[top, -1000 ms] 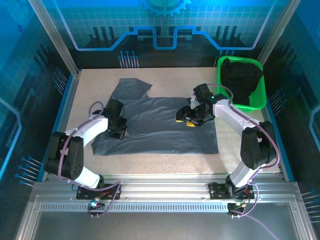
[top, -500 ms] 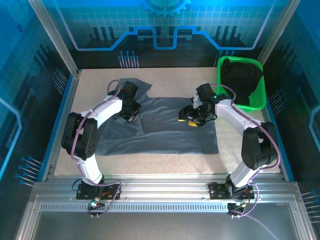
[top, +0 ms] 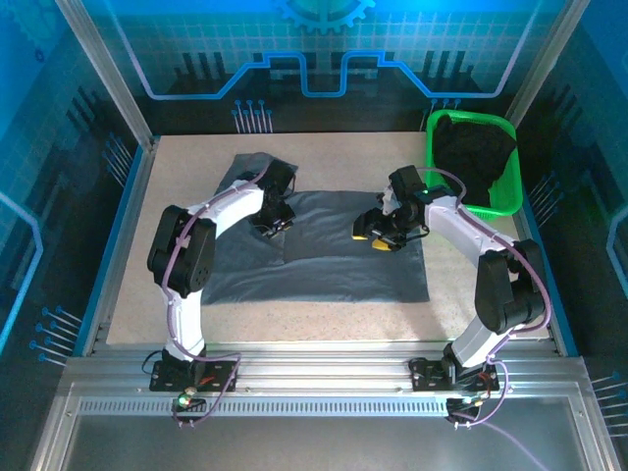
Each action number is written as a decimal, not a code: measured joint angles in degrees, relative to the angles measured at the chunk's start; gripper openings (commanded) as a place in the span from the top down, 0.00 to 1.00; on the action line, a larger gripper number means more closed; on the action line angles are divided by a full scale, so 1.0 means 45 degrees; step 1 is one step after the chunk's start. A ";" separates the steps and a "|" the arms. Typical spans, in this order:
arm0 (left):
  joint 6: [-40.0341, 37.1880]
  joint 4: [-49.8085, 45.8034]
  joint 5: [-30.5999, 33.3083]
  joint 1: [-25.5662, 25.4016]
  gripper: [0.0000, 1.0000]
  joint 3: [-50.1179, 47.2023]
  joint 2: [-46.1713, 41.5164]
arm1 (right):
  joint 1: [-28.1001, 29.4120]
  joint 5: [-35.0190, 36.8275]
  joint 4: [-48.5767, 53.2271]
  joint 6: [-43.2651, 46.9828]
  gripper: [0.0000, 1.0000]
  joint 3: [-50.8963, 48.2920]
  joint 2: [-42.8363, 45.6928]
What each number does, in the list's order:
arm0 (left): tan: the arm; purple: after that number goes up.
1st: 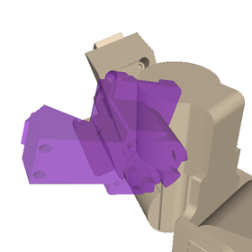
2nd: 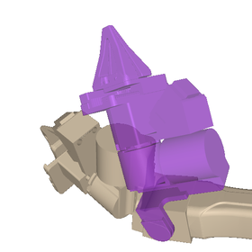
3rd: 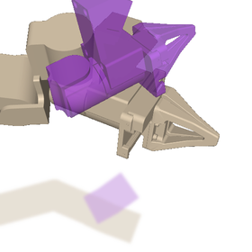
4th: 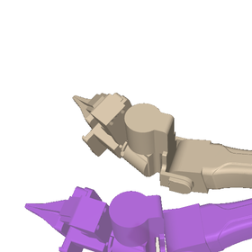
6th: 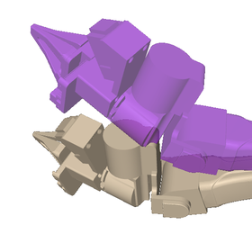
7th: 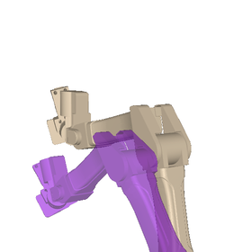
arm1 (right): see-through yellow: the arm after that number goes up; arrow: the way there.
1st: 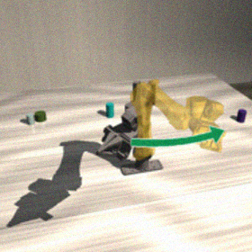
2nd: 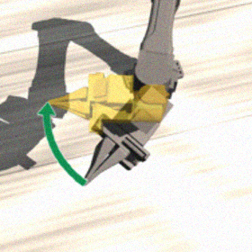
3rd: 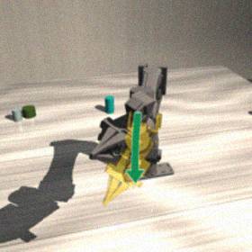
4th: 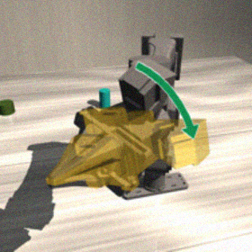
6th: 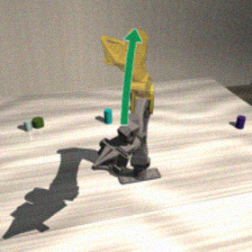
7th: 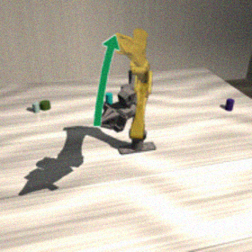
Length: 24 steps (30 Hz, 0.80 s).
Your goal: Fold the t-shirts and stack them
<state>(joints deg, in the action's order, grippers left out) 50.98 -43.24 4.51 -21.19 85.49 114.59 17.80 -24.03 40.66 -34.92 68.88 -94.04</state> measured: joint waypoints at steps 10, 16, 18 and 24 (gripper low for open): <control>0.0685 0.0083 0.0860 0.0398 0.75 -0.2599 -0.3852 | -0.0136 0.1656 -0.0257 -0.0418 0.51 -0.2822 0.1418; 0.1967 0.0389 0.0092 0.1885 0.79 -0.6071 -0.5265 | 0.0170 0.2671 -0.0301 -0.0568 0.52 -0.3274 0.1098; 0.2492 0.0559 -0.0073 0.1987 0.81 -0.6781 -0.5037 | 0.0355 0.2992 -0.0253 -0.0563 0.53 -0.3152 0.0651; 0.4012 0.1243 -0.0296 0.2025 0.80 -0.7839 -0.4867 | 0.1117 0.3978 0.0491 -0.0452 0.54 -0.2113 -0.1433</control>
<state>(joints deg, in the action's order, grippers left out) 69.04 -37.65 3.18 -12.08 50.22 92.68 22.83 -6.13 42.87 -36.95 59.37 -100.49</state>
